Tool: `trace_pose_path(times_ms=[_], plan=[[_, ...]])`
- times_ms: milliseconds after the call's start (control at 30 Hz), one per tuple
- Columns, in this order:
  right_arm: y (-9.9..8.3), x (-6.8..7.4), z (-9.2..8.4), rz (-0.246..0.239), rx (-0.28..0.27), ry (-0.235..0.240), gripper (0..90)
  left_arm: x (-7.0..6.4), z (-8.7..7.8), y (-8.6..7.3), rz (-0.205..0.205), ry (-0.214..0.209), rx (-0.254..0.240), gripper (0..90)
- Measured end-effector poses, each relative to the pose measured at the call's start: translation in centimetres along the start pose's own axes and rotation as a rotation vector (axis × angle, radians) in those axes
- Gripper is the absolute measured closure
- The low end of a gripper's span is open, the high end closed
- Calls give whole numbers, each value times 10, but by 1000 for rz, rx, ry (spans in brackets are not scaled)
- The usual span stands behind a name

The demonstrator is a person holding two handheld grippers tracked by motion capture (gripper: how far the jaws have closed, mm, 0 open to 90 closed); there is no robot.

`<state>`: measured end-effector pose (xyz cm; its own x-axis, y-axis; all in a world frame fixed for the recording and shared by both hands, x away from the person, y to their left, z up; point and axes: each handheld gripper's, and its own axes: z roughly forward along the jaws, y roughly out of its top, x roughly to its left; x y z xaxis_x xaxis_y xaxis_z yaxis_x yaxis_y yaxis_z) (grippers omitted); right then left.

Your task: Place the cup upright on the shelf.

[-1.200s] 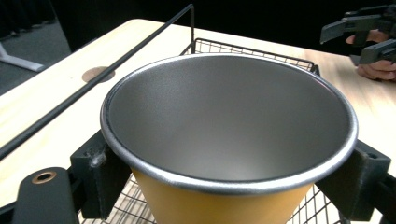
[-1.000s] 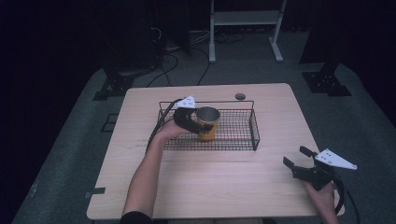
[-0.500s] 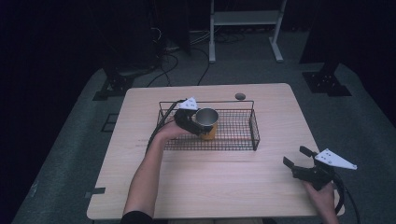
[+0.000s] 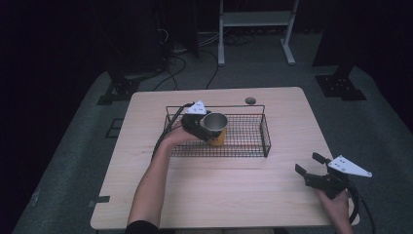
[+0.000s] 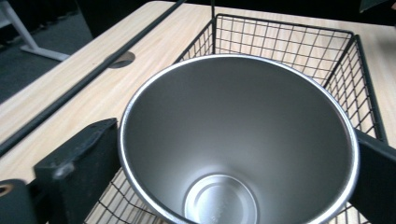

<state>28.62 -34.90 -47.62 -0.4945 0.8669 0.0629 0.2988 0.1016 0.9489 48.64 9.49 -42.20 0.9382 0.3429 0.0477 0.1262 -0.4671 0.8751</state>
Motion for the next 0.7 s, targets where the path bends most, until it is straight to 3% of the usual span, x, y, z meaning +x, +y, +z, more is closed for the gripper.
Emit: trace_pose_path(times_ms=[200, 700], plan=[[0, 0, 0, 0, 0, 0, 132, 0, -4, 4, 15, 9, -36, 0], [0, -1, -1, 4, -7, 9, 130, -3, -5, 17, 37, 17, -44, 0]])
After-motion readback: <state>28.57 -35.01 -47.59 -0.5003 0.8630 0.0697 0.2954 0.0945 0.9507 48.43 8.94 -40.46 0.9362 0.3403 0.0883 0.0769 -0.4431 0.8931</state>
